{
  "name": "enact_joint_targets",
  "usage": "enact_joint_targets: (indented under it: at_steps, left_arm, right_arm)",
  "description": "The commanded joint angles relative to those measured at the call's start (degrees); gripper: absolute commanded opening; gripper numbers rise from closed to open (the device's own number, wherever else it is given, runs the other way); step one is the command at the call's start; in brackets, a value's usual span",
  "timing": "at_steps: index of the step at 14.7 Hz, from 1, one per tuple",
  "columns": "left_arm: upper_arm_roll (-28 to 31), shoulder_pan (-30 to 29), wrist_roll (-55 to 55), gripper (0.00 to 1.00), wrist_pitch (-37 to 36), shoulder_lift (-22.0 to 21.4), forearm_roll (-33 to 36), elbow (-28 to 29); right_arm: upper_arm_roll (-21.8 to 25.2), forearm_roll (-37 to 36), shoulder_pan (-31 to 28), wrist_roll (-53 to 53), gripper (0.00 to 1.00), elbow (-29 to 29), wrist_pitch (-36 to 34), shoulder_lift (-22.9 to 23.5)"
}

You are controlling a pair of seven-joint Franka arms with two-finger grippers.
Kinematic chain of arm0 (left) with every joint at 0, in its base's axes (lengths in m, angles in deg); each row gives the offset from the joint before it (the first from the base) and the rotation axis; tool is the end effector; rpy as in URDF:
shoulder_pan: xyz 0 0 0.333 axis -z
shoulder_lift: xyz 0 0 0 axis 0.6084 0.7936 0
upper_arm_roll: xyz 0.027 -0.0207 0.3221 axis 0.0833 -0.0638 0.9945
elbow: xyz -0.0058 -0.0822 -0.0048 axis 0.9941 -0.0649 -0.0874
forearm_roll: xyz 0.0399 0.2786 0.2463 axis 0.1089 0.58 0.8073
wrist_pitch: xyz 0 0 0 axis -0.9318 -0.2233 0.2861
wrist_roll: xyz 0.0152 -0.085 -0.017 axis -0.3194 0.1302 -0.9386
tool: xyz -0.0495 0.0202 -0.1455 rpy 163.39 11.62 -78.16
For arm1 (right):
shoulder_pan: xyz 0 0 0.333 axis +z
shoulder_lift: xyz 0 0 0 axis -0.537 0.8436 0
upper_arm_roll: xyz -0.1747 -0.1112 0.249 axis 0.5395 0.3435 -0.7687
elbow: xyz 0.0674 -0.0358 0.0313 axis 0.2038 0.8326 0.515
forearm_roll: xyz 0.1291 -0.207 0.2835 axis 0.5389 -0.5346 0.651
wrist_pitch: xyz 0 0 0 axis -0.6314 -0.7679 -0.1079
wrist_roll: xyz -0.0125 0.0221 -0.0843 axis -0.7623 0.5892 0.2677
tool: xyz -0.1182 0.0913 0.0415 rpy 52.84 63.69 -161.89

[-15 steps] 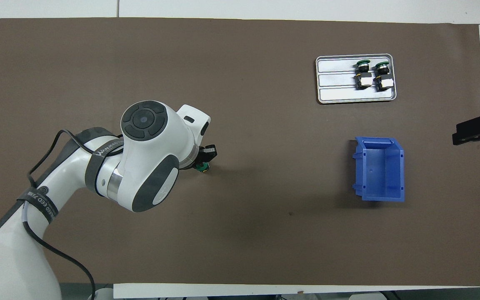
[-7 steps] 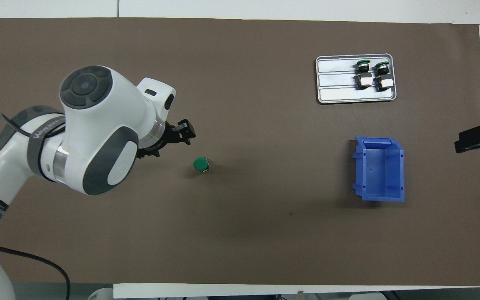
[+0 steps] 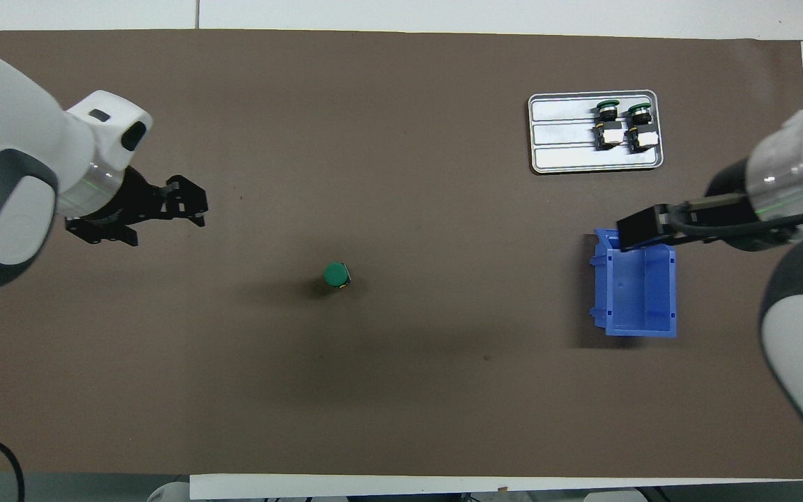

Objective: Place and press button with both arms

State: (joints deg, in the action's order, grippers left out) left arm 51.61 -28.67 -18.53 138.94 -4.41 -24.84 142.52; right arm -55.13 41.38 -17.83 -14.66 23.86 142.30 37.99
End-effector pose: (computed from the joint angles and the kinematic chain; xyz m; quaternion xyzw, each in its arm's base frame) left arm 0.5074 -0.1338 0.4725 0.9932 0.0645 -0.0961 0.0111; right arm 0.4894 0.1618 0.5901 -0.9975 -0.0277 0.0416 0.0501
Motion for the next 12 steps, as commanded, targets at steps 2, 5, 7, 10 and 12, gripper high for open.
enact_joint_targets:
  at_steps: [2,5,7,10,12]
  left_arm:
    - [-0.56,-7.11,8.95,1.0,-7.2,-0.29,2.69,-5.39]
    - [-0.56,-9.59,11.49,1.0,-12.2,-0.12,2.87,-9.69]
    - [-0.56,-9.94,11.86,1.0,-15.81,0.06,2.78,-12.51]
    - [-0.56,-10.12,12.12,1.0,-17.84,-0.64,2.95,-12.09]
    - [-0.56,-10.03,12.29,1.0,-18.2,-1.26,6.27,-11.03]
  right_arm:
    - [0.26,1.71,11.51,13.24,1.0,-8.94,7.81,12.11]
    - [0.26,0.48,21.36,21.58,1.0,-15.88,16.5,23.18]
    - [0.26,-3.11,24.8,24.51,1.0,-15.99,23.36,27.24]
    - [-0.35,-5.67,27.26,22.24,1.0,-10.22,31.35,29.02]
    - [-0.35,-6.64,27.63,18.73,1.0,-2.14,37.6,27.09]
